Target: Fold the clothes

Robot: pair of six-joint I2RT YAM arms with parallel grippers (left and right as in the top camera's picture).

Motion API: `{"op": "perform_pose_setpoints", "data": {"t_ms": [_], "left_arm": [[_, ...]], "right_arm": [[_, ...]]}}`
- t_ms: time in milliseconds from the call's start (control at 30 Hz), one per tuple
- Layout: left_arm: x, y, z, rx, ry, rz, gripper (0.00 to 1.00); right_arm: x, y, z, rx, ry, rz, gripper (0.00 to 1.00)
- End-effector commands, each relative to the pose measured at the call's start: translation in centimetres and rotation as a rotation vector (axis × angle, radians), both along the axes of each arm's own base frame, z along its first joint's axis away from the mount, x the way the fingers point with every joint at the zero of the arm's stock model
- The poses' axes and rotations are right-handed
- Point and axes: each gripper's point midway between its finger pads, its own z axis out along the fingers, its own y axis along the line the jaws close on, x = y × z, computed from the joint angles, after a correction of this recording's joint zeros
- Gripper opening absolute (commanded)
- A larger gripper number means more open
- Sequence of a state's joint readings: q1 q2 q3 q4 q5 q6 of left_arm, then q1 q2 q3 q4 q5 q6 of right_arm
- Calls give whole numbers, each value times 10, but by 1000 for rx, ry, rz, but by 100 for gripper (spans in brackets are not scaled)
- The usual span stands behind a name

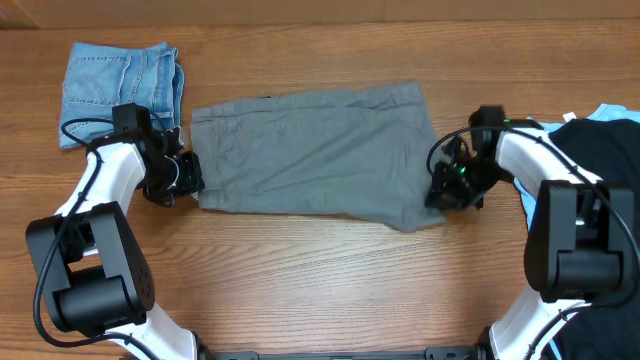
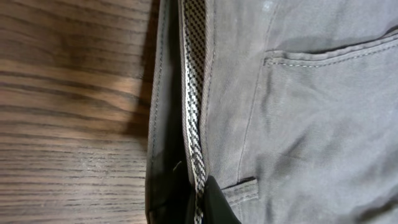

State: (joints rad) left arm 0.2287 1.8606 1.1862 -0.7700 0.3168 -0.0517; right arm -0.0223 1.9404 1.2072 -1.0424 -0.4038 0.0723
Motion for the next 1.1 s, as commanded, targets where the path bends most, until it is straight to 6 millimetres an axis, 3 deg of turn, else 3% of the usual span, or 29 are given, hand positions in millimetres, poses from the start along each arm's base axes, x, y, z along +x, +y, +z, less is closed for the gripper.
{"op": "perform_pose_setpoints", "data": {"t_ms": [0,33,133,233,367,467,533,600,700,733,800,933,1067], "left_arm": [[3,5,13,46,-29,-28,4],[1,9,12,67,-17,-25,4],[-6,20,8,138,21,-15,4],[-10,27,7,166,39,-6,4],[-12,28,12,149,53,0,4],[-16,27,23,144,85,-4,16],[-20,27,32,146,113,-6,34],[-20,28,41,144,124,-6,45],[-14,27,54,138,110,-5,67],[-10,26,57,132,93,-7,70],[3,23,64,112,43,-9,75],[33,19,71,76,-88,-13,81],[55,17,79,61,-188,-19,83]], "right_arm": [[-13,-37,-9,-227,70,-65,4],[-15,-56,-8,-334,95,-131,4],[-24,-87,-1,-489,150,-264,4],[-34,-92,2,-497,191,-278,4],[-44,-90,6,-495,228,-269,16],[-40,-85,14,-455,197,-266,24],[-31,-79,26,-400,137,-249,27],[-17,-68,41,-324,52,-220,32],[13,-50,66,-192,-112,-171,55],[23,-47,71,-172,-163,-176,62],[47,-43,78,-131,-267,-183,65],[91,-32,87,-40,-449,-186,64],[118,-32,81,-29,-524,-193,60]]}}
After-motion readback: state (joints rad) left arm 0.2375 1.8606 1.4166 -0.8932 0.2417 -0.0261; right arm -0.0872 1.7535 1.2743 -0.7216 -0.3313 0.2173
